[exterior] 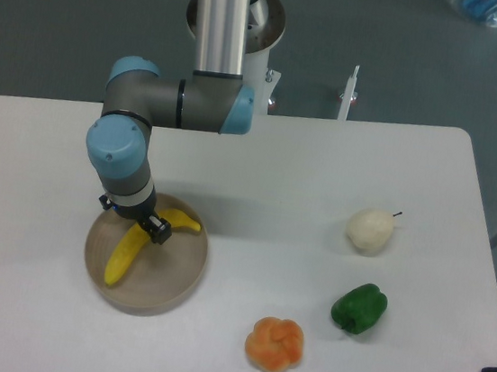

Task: Pick up the banana from the plate
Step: 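Close the gripper on the banana, then lift the banana off the plate and carry it toward the green pepper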

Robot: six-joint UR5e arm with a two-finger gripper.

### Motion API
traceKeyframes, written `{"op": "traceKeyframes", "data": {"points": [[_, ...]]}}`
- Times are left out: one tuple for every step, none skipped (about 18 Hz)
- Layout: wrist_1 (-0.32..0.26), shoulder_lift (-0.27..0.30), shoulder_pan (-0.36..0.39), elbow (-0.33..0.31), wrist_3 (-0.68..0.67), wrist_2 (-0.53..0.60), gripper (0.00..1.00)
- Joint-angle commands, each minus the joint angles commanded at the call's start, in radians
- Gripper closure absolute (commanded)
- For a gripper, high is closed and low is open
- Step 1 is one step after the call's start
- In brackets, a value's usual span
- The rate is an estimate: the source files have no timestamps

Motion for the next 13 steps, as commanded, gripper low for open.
{"op": "traceKeyframes", "data": {"points": [[0.000, 0.000, 0.000, 0.003, 0.002, 0.000, 0.72], [0.000, 0.002, 0.000, 0.002, 0.002, 0.000, 0.72], [0.000, -0.002, 0.000, 0.003, 0.003, 0.000, 0.72], [0.000, -0.002, 0.000, 0.005, 0.003, 0.000, 0.72], [0.000, -0.002, 0.000, 0.008, 0.003, 0.000, 0.72], [0.000, -0.002, 0.000, 0.006, 0.003, 0.000, 0.72], [0.000, -0.002, 0.000, 0.011, 0.003, -0.002, 0.72], [0.000, 0.002, 0.005, 0.014, 0.003, -0.002, 0.72], [0.000, 0.006, 0.006, 0.015, 0.005, -0.002, 0.73], [0.000, 0.009, 0.009, 0.018, 0.014, 0.000, 0.75], [-0.002, 0.012, 0.012, 0.028, 0.026, 0.000, 0.75], [0.000, 0.017, 0.023, 0.034, 0.040, 0.000, 0.75], [-0.002, 0.035, 0.040, 0.041, 0.058, 0.002, 0.75]]}}
